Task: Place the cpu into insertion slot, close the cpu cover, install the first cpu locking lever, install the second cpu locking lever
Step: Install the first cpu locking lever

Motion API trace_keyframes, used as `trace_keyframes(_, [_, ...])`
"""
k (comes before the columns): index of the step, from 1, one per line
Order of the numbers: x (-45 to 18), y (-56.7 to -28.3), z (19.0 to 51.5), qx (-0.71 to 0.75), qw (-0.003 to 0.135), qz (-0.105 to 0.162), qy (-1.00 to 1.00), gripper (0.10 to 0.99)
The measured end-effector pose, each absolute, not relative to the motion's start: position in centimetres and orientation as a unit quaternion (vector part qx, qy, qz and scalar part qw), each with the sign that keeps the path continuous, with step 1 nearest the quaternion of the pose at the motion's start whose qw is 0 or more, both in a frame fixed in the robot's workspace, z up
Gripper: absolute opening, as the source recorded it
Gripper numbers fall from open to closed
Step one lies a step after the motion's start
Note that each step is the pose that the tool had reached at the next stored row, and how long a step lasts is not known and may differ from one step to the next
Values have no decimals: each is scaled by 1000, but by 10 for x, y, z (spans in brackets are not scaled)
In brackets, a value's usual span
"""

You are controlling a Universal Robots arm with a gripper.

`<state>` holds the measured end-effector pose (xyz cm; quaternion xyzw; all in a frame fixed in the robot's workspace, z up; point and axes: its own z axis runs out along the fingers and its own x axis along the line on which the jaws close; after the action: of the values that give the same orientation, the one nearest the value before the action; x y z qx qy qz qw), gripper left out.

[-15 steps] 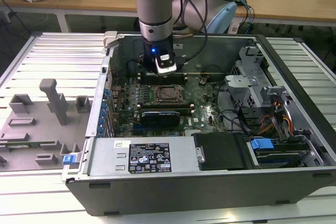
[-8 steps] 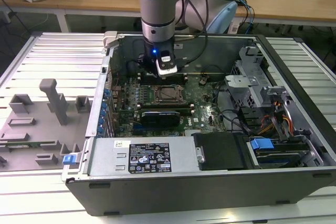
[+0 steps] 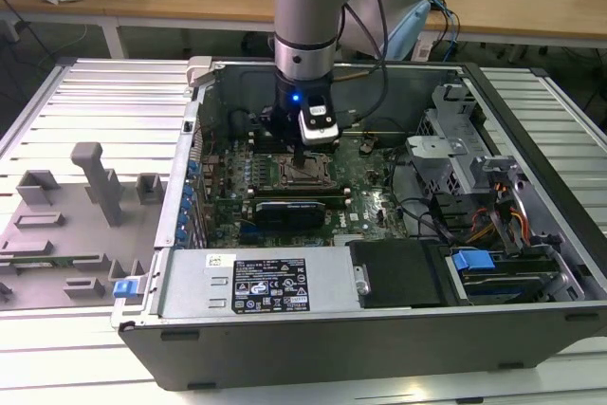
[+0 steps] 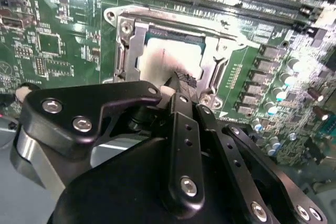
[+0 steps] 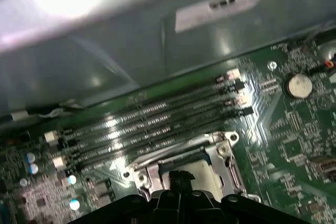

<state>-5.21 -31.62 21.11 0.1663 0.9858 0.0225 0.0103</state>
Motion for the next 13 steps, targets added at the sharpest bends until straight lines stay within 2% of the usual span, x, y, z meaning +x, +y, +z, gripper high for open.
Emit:
trace_keyframes(4, [-54, -316, 211, 163, 14, 21, 986, 106])
trace_keyframes(7, [-55, -316, 211, 160, 34, 22, 986, 106])
trace_keyframes(9, [-56, -316, 211, 158, 43, 22, 986, 106])
trace_keyframes(13, [-56, -317, 214, 155, 44, 19, 987, 106])
